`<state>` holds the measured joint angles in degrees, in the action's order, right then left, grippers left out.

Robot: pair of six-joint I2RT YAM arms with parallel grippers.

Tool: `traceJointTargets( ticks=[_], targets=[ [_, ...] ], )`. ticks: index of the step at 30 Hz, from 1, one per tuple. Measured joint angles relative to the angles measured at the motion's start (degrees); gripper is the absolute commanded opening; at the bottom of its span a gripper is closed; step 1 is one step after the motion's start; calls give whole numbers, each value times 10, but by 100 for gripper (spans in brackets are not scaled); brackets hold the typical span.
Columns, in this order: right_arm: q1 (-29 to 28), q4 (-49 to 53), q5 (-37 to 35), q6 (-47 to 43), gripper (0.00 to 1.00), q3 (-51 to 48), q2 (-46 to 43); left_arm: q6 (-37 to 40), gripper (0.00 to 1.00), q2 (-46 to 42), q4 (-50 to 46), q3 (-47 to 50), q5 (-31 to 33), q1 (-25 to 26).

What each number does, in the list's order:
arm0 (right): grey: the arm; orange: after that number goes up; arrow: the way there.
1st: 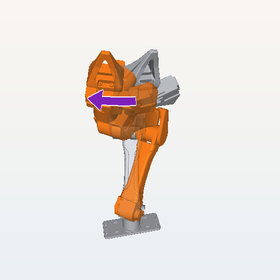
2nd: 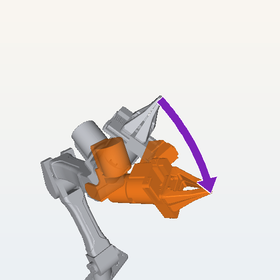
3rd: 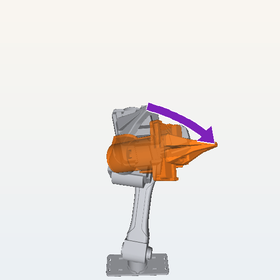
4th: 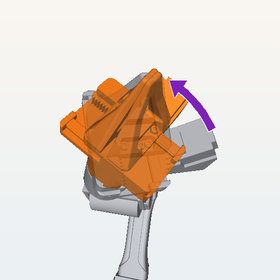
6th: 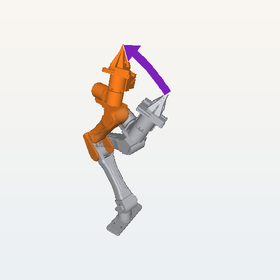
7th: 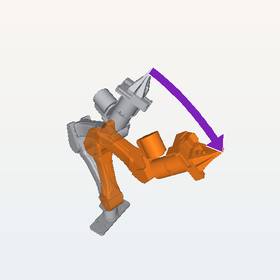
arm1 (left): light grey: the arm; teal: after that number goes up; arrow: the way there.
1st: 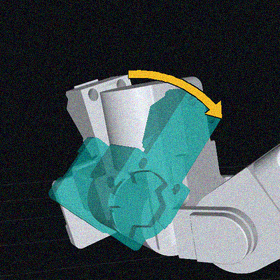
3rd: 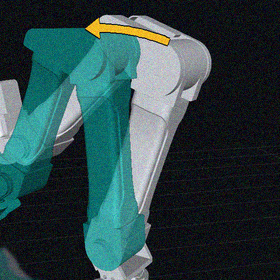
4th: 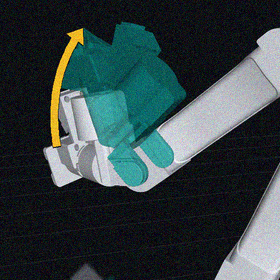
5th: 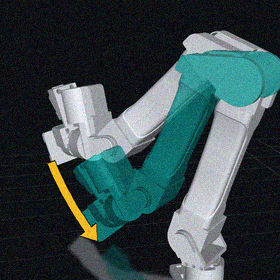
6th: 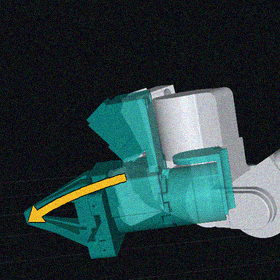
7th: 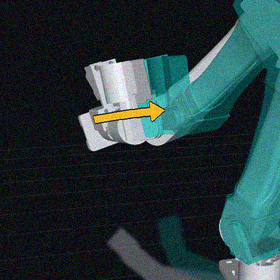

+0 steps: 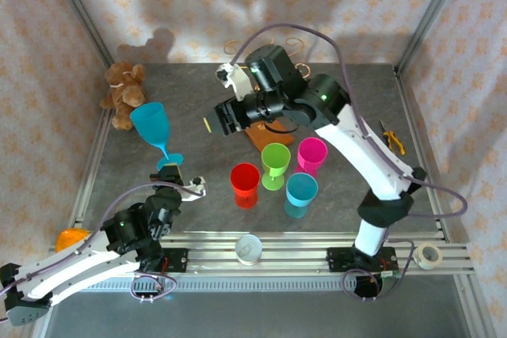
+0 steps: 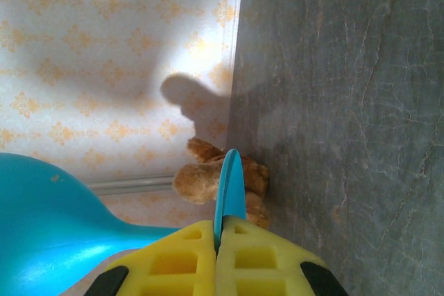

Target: Take the wine glass off the wine glass rack

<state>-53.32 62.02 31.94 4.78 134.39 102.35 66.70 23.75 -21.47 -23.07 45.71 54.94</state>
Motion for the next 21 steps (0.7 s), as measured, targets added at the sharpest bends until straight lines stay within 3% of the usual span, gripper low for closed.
traceJointTargets(
  ticks=[7, 21],
  targets=[
    [-9, 21, 34, -26, 64, 145, 103, 23, 0, -7, -36, 0, -3, 31],
    [-28, -6, 47, -64, 74, 156, 170, 74, 0, 13, -40, 2, -2, 63]
  ],
)
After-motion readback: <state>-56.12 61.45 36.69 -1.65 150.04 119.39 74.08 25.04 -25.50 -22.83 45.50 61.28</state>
